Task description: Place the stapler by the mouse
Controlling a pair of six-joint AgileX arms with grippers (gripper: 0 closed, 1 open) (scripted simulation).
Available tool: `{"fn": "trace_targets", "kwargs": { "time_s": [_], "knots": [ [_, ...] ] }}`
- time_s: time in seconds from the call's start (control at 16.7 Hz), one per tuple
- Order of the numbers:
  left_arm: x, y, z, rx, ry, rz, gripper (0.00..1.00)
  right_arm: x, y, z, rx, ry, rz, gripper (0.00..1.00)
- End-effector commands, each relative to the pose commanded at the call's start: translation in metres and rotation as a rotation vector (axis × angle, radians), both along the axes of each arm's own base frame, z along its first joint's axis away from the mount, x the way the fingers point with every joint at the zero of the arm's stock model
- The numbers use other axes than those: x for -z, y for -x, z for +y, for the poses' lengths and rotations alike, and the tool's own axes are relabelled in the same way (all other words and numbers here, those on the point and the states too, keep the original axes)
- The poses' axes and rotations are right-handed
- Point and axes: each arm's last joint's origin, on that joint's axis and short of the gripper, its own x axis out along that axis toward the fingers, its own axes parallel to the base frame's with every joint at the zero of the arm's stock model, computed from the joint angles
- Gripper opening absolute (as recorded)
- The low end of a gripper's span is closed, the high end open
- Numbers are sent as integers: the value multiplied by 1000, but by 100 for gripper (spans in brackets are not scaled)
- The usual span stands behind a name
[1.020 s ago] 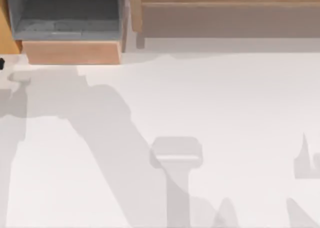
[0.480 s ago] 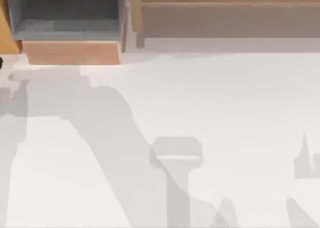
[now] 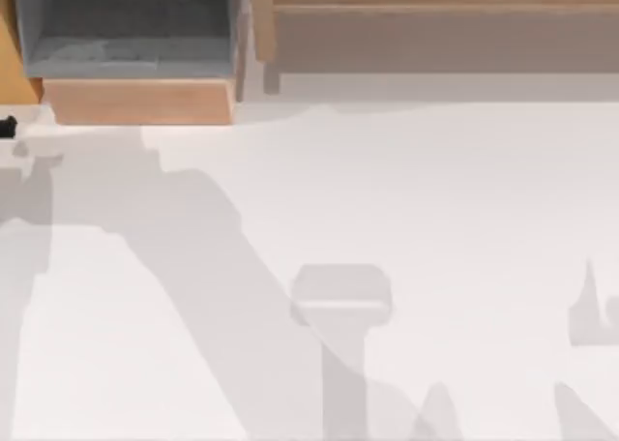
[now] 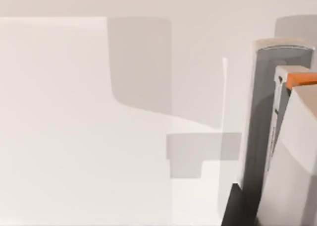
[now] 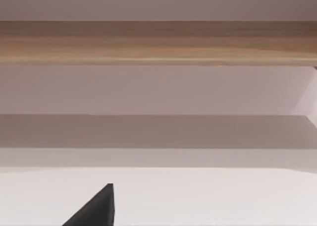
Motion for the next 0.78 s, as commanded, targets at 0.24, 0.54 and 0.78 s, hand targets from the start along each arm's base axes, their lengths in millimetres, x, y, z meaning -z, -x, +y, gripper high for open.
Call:
{"fn": "trace_targets", "kwargs": {
  "time_s": [0.24, 0.54, 0.78],
  "knots": [
    [3, 0, 0, -1, 4, 7, 0, 0, 0, 0, 0, 0, 0, 100],
    [3, 0, 0, -1, 4, 7, 30, 0, 0, 0, 0, 0, 0, 100],
    [3, 0, 0, -1, 4, 7, 60, 0, 0, 0, 0, 0, 0, 100]
  ]
}}
